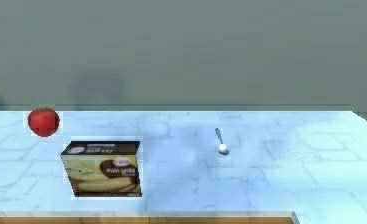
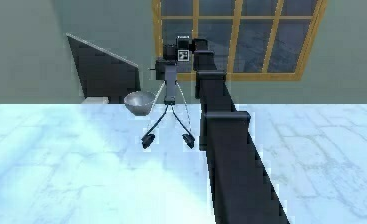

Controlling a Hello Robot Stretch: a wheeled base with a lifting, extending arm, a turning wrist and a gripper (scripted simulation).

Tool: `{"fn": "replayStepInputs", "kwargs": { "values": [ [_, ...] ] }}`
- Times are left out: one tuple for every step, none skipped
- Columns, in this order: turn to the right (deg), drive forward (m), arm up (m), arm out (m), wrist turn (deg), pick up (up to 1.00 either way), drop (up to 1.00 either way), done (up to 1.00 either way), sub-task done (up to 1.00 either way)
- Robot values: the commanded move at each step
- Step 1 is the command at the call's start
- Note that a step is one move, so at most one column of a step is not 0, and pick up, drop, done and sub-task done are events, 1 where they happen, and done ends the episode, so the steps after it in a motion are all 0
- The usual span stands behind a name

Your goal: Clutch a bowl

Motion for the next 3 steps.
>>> {"fn": "replayStepInputs", "kwargs": {
  "values": [
    [0.0, 0.00, 0.00, 0.00, 45.0, 0.00, 0.00, 0.00, 0.00],
    [0.0, 0.00, 0.00, 0.00, 45.0, 0.00, 0.00, 0.00, 0.00],
    [0.0, 0.00, 0.00, 0.00, 45.0, 0.00, 0.00, 0.00, 0.00]
  ]
}}
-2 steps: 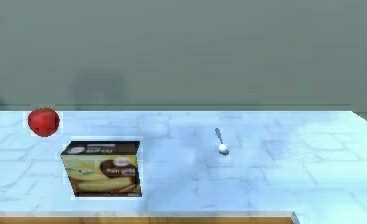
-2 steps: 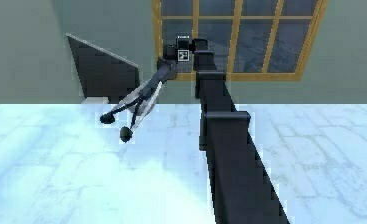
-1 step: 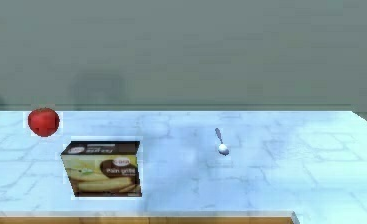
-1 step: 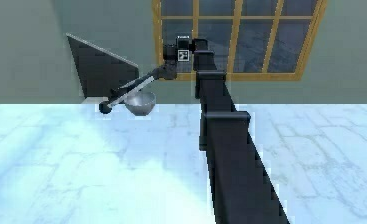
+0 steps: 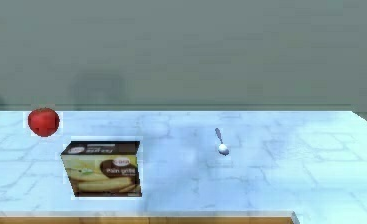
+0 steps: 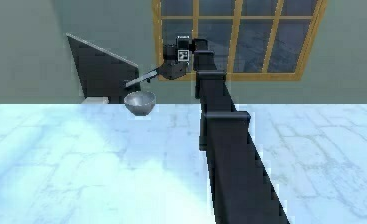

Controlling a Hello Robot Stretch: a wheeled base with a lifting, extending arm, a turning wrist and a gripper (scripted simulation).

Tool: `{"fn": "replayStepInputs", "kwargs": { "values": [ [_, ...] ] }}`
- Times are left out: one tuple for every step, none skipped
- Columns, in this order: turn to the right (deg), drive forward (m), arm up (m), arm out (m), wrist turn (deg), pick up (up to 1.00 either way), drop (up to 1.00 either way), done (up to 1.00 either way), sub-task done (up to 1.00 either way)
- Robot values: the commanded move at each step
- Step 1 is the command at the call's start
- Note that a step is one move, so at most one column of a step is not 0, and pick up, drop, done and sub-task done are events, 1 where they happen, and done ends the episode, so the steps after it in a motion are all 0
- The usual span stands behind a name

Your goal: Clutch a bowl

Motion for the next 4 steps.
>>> {"fn": "replayStepInputs", "kwargs": {
  "values": [
    [0.0, 0.00, 0.00, 0.00, 3.0, 0.00, 0.00, 0.00, 0.00],
    [0.0, 0.00, -0.08, 0.00, 0.0, 0.00, 0.00, 0.00, 0.00],
    [0.0, 0.00, 0.00, 0.00, 0.0, 1.00, 0.00, 0.00, 0.00],
    [0.0, 0.00, 0.08, 0.00, 0.0, 0.00, 0.00, 0.00, 0.00]
  ]
}}
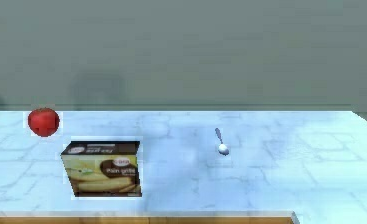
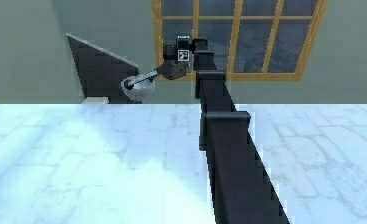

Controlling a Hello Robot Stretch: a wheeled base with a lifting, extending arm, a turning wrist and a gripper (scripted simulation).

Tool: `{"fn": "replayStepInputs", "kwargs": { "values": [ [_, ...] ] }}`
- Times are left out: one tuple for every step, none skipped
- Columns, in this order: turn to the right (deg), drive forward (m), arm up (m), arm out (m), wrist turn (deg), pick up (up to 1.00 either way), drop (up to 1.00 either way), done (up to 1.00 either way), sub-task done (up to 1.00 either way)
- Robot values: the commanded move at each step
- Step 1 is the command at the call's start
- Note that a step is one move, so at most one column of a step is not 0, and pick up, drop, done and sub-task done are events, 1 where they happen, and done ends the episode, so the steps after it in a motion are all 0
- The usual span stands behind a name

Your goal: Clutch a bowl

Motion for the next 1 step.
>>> {"fn": "replayStepInputs", "kwargs": {
  "values": [
    [0.0, 0.00, 0.00, 0.00, 0.0, 0.00, 0.00, 1.00, 0.00]
  ]
}}
